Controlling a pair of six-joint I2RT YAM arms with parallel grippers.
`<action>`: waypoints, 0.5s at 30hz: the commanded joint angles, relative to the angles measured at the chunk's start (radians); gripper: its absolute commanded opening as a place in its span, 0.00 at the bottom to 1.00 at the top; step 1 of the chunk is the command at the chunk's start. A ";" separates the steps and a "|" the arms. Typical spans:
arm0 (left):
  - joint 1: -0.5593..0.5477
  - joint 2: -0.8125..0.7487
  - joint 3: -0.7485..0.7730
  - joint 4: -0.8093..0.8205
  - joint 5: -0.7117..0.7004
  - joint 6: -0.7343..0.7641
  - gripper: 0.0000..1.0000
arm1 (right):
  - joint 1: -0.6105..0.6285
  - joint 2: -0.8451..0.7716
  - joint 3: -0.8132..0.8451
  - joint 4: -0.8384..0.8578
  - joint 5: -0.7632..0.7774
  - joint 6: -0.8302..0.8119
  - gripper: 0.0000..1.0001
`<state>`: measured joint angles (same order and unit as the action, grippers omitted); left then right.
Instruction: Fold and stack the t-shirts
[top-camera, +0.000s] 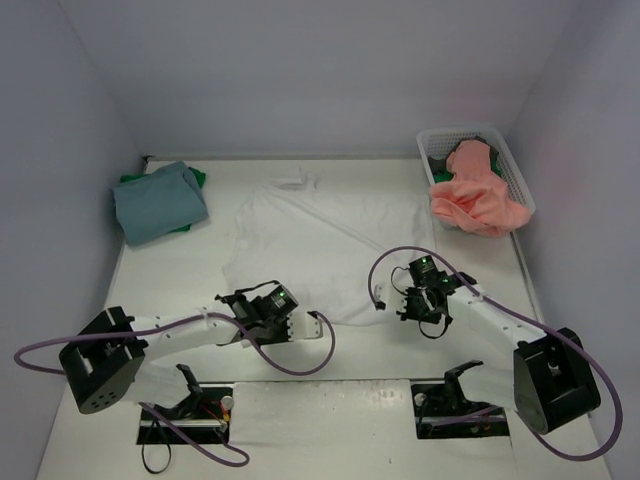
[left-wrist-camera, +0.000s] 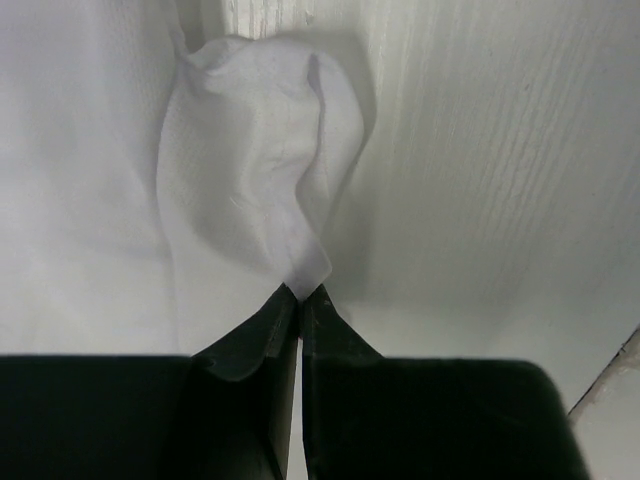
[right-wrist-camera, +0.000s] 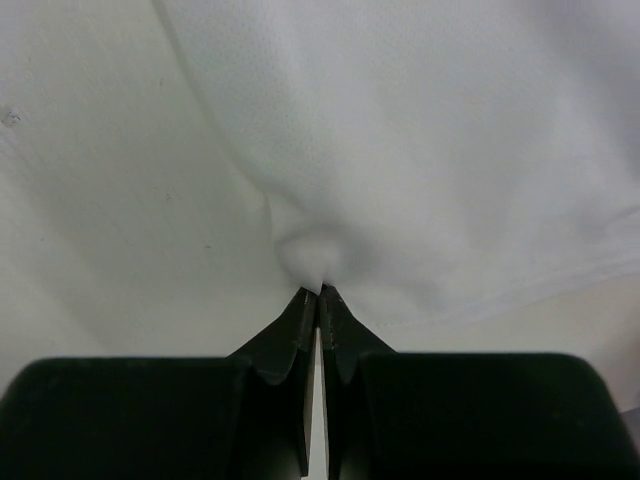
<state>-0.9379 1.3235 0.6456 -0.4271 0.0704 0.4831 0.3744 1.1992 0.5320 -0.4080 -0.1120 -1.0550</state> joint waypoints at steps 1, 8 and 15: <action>0.002 -0.050 -0.001 -0.033 -0.007 0.003 0.00 | 0.006 -0.024 0.051 -0.009 -0.028 0.021 0.00; 0.039 -0.205 0.018 -0.107 -0.061 0.025 0.00 | 0.008 -0.024 0.072 -0.012 -0.035 0.036 0.00; 0.148 -0.317 0.068 -0.177 -0.032 0.060 0.00 | 0.009 -0.061 0.080 -0.020 -0.017 0.013 0.00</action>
<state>-0.8253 1.0435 0.6376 -0.5560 0.0292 0.5140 0.3748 1.1690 0.5709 -0.4091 -0.1352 -1.0298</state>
